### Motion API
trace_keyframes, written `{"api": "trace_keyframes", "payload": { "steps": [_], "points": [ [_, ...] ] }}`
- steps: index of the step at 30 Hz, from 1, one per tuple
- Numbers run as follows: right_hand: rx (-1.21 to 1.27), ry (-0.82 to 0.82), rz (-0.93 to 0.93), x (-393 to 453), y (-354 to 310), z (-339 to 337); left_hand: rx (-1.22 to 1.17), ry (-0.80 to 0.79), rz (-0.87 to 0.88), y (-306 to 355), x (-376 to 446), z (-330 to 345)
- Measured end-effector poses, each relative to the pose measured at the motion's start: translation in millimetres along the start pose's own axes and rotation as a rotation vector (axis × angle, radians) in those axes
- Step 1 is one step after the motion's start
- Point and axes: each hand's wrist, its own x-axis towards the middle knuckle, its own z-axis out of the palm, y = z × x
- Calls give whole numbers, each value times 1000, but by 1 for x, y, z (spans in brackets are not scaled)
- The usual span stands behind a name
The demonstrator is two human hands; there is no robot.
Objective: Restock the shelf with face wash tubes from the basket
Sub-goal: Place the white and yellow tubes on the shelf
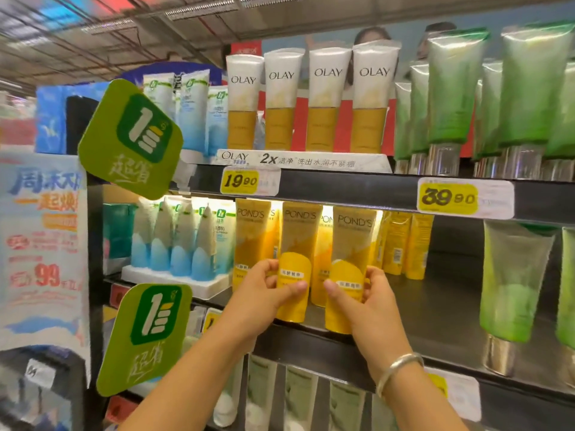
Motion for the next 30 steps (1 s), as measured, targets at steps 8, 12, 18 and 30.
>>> {"api": "trace_keyframes", "payload": {
  "steps": [8,12,18,30],
  "points": [
    [-137,10,37,9,1,5,221,63,86,-13,5,-1],
    [-187,16,31,8,0,7,315,60,140,-14,2,-5],
    [-250,40,37,3,-1,10,481,97,207,-13,-1,-6],
    [-318,0,87,-4,-4,-6,630,224,184,-16,-2,4]
  ]
}}
